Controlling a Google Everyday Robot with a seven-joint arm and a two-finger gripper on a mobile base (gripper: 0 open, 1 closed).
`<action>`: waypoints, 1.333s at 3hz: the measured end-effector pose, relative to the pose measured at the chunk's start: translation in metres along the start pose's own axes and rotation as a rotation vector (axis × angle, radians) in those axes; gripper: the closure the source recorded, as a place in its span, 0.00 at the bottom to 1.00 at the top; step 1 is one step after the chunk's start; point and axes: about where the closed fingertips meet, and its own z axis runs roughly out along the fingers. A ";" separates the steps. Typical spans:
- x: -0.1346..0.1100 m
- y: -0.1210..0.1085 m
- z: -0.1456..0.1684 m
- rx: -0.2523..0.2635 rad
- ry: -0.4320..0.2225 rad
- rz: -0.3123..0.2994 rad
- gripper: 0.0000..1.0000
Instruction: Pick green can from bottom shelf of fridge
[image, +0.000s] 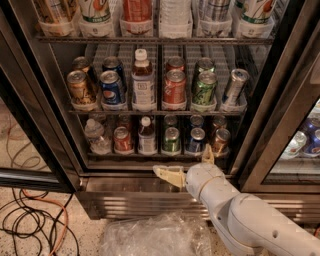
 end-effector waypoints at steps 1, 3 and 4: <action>0.011 0.004 0.009 -0.018 0.003 -0.028 0.00; 0.034 0.019 0.036 -0.065 -0.020 -0.045 0.17; 0.033 0.019 0.036 -0.064 -0.020 -0.046 0.41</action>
Offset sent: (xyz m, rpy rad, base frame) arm 0.0321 0.0501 -0.0829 -0.0090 -0.0543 0.1335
